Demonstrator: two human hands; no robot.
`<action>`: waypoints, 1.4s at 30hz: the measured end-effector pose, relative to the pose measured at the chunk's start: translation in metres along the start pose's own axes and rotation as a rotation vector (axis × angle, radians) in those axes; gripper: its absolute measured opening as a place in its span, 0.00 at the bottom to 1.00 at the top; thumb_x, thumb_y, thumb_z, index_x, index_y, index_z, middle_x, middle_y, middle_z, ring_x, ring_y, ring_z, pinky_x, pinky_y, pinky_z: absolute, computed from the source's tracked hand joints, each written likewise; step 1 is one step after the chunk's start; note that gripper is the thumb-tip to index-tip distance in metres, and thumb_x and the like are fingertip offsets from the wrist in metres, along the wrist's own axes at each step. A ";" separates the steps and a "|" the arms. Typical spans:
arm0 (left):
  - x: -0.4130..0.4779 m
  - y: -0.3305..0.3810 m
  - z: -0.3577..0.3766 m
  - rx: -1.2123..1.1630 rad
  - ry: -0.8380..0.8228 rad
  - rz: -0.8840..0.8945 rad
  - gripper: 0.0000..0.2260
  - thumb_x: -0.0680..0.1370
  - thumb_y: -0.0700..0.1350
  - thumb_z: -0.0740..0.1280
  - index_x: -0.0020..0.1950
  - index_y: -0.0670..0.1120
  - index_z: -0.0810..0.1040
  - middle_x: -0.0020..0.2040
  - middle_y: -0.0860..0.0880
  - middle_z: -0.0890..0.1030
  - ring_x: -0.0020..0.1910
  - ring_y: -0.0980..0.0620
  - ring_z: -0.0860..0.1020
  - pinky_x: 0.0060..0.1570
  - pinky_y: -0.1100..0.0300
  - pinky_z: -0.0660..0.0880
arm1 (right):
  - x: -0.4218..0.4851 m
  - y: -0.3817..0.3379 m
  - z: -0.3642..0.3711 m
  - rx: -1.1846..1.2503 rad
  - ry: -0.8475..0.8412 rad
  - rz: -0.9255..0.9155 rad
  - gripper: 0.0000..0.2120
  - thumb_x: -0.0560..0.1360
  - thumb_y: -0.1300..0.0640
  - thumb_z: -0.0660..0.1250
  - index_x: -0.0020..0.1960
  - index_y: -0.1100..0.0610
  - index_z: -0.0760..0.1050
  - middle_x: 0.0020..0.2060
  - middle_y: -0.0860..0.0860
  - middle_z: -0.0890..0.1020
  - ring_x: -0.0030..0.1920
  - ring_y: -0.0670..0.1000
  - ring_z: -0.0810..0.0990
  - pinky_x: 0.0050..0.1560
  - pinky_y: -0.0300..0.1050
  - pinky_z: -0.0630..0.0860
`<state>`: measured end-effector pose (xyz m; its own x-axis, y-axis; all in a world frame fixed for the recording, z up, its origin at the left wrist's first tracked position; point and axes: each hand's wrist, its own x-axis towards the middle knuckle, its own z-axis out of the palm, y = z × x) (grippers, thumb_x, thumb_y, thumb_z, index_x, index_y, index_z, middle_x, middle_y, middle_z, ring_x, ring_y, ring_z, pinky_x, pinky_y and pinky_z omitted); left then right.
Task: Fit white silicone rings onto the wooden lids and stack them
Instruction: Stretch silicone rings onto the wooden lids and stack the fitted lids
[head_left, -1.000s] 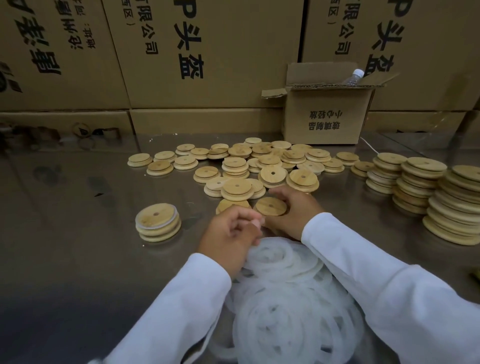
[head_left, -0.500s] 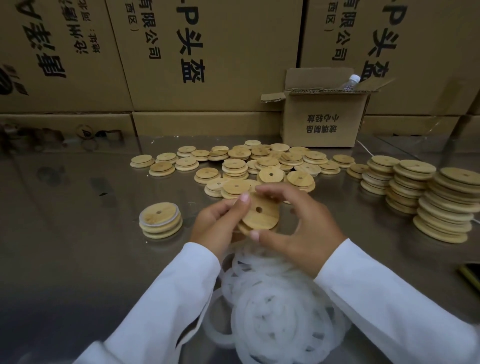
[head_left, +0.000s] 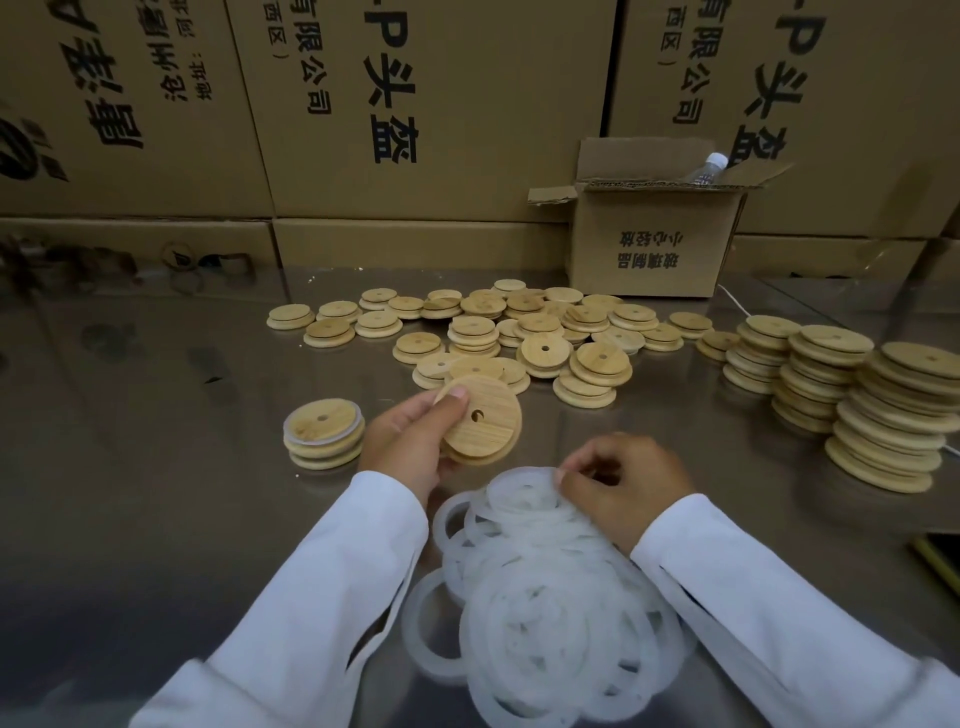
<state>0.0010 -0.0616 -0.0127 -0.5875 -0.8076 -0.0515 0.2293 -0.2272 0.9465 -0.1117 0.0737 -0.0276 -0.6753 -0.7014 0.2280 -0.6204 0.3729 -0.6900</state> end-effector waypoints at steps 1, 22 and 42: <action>0.000 0.000 0.000 0.007 0.001 0.007 0.08 0.74 0.42 0.68 0.36 0.49 0.83 0.36 0.50 0.84 0.38 0.50 0.82 0.42 0.55 0.76 | 0.000 -0.001 0.000 0.007 0.002 -0.002 0.11 0.70 0.53 0.70 0.30 0.44 0.75 0.37 0.42 0.78 0.42 0.44 0.77 0.40 0.32 0.70; -0.006 0.001 0.003 -0.146 -0.152 -0.111 0.07 0.78 0.41 0.62 0.52 0.40 0.77 0.45 0.40 0.82 0.38 0.45 0.83 0.32 0.52 0.80 | -0.005 -0.022 -0.014 0.617 0.049 -0.168 0.08 0.72 0.65 0.67 0.35 0.56 0.77 0.30 0.44 0.78 0.34 0.42 0.75 0.42 0.35 0.73; -0.017 -0.005 0.009 0.058 -0.519 -0.038 0.13 0.71 0.46 0.64 0.54 0.46 0.79 0.48 0.44 0.83 0.47 0.46 0.83 0.41 0.53 0.81 | -0.006 -0.029 -0.013 0.754 0.235 0.005 0.06 0.71 0.65 0.69 0.37 0.56 0.80 0.27 0.45 0.81 0.28 0.38 0.77 0.32 0.27 0.71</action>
<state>0.0027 -0.0421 -0.0138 -0.9052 -0.4200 0.0649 0.1657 -0.2081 0.9640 -0.0950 0.0747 0.0004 -0.7957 -0.5231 0.3052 -0.2364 -0.1957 -0.9518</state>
